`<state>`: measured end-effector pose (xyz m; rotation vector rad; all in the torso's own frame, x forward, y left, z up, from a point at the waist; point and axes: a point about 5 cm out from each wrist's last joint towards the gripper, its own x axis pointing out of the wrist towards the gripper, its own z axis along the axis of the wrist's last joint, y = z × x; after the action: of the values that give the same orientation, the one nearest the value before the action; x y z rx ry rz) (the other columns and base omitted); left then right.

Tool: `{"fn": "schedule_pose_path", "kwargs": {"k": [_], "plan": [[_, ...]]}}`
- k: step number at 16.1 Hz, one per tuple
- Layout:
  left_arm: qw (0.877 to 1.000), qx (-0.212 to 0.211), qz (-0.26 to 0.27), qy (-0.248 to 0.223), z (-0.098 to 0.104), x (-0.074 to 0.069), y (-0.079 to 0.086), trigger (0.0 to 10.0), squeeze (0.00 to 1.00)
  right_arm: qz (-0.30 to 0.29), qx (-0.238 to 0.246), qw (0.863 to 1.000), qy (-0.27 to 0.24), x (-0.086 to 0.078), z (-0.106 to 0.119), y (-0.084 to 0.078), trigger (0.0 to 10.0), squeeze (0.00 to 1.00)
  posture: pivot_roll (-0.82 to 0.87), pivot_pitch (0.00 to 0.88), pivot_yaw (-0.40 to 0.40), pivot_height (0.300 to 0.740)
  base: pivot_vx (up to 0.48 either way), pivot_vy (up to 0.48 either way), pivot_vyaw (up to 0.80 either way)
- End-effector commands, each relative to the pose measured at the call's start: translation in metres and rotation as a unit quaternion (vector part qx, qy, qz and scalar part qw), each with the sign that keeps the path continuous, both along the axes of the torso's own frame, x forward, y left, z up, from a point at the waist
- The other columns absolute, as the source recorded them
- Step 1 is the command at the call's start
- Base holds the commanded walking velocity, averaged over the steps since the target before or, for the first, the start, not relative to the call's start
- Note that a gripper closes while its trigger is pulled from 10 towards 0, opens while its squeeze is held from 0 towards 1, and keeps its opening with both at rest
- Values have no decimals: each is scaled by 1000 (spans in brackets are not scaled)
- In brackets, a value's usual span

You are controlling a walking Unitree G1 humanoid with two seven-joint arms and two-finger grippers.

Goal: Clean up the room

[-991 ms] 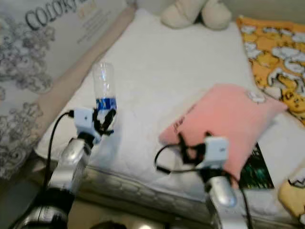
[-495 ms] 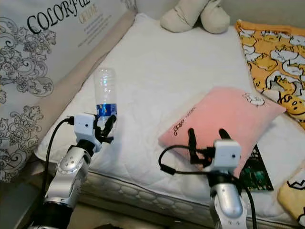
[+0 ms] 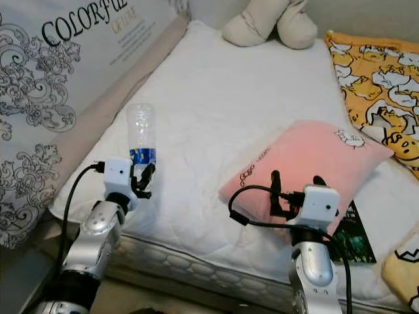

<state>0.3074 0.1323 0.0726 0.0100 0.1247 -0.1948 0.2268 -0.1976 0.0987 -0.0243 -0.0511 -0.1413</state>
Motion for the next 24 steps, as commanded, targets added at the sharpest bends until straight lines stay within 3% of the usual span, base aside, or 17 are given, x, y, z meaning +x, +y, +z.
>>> {"fn": "schedule_pose_path", "kwargs": {"k": [1, 5, 24], "plan": [[1000, -10, -16, -16, 9, 8, -6, 10000, 0, 8, -5, 1000, 17, 2, -7, 2, 10000, 0, -163, 0, 45, 740, 0, 0, 0], [999, -8, -35, -9, 8, 13, -12, 10000, 0, 5, 19, 999, 35, 6, -15, -2, 10000, 0, -176, 0, 55, 740, -178, 0, 0], [998, 4, -63, 2, -1, 15, -23, 10000, 0, 11, 10, 999, 49, 0, -25, -2, 10000, 0, -182, 0, 75, 740, -381, 0, 0]]}}
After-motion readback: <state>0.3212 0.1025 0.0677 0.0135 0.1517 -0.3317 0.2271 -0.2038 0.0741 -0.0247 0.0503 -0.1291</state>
